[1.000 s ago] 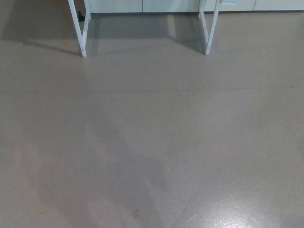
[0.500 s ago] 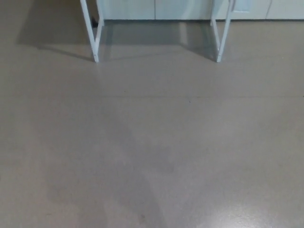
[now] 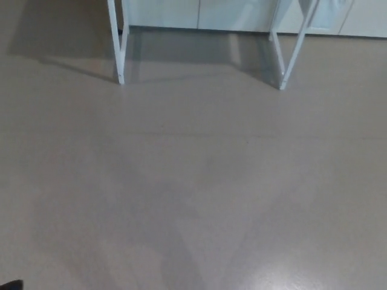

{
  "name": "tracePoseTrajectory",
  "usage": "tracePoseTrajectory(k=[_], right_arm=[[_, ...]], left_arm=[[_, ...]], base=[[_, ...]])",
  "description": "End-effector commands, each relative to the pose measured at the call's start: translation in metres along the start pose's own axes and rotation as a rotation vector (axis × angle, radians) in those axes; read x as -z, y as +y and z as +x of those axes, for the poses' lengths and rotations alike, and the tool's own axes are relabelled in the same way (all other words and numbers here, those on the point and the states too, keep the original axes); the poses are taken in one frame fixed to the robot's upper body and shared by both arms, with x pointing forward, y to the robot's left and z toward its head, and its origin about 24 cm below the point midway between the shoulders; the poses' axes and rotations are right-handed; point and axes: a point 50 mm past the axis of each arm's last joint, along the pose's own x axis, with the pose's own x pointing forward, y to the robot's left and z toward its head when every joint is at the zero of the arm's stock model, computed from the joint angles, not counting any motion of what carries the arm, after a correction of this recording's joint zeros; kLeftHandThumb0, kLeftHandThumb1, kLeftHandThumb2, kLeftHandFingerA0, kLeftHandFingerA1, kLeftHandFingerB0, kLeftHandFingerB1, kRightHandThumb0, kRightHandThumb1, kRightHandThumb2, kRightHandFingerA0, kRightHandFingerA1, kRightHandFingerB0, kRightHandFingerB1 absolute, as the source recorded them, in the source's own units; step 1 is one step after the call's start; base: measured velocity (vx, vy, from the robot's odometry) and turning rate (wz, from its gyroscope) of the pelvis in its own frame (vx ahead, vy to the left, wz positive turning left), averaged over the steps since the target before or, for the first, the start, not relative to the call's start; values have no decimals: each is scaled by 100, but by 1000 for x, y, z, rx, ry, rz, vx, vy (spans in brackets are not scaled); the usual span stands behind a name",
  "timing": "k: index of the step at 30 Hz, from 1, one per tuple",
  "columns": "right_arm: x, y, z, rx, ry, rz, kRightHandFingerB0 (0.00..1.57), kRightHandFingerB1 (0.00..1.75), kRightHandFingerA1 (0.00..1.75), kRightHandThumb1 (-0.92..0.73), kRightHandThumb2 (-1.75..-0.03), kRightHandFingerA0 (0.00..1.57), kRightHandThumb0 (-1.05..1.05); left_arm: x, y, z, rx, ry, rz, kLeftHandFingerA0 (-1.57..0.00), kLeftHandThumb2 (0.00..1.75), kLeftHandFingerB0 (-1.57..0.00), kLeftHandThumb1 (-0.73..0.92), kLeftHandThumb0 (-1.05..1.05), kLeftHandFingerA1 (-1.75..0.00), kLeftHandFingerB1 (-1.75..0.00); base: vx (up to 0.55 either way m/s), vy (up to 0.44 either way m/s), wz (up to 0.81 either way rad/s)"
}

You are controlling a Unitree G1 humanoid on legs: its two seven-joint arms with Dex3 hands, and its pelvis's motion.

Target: The robot walk towards a table in front and pick up a black pencil case on the left hand side and put the pencil case into a small container on the right hand side

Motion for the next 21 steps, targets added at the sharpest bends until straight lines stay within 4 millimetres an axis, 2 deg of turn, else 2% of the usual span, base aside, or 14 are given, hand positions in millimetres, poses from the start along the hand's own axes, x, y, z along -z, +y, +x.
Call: tracePoseTrajectory(k=[1,4,5,9,12,13,18,21], right_arm=[[-7,-11,6,59,-41,-6,0,0,0,-92,-86,0,-66],[-7,-12,6,56,-41,-2,0,0,1,-92,-87,0,-67],[-8,-9,6,42,-44,-16,0,0,0,-92,-86,0,-68],[-19,-1,12,15,-66,-57,0,0,0,-92,-87,0,-67],[-27,8,13,-29,-92,-21,0,0,0,-92,-87,0,-71],[-30,12,14,-36,-96,-4,0,16,24,-92,-120,0,-86],[-34,21,13,-55,-96,54,0,15,26,-92,-118,0,-89],[-30,27,7,-68,-103,58,0,17,28,-92,-120,0,-87]], left_arm=[[-9,-15,4,20,-29,45,-42,56,-34,51,-13,-38,-33],[-7,-28,6,34,-36,39,-40,55,-33,51,-13,-37,-33],[-6,-40,8,52,-51,26,-40,55,-34,50,-20,-37,-33],[-5,-58,11,71,-73,0,-38,56,-32,52,-19,-38,-32],[-4,-62,12,44,-82,-25,-38,55,-34,52,-14,-38,-33],[-3,-62,12,31,-85,-34,-38,55,-35,52,-14,-38,-33],[-1,-63,10,0,-90,-62,-39,56,-34,54,-13,-39,-33],[6,-62,5,0,-81,-61,-37,56,-33,54,-13,-38,-33]], base=[[301,-30,15],[336,-123,26],[485,-156,56],[434,-183,39],[340,-86,-5],[311,-26,-16],[325,89,-25],[367,205,19]])
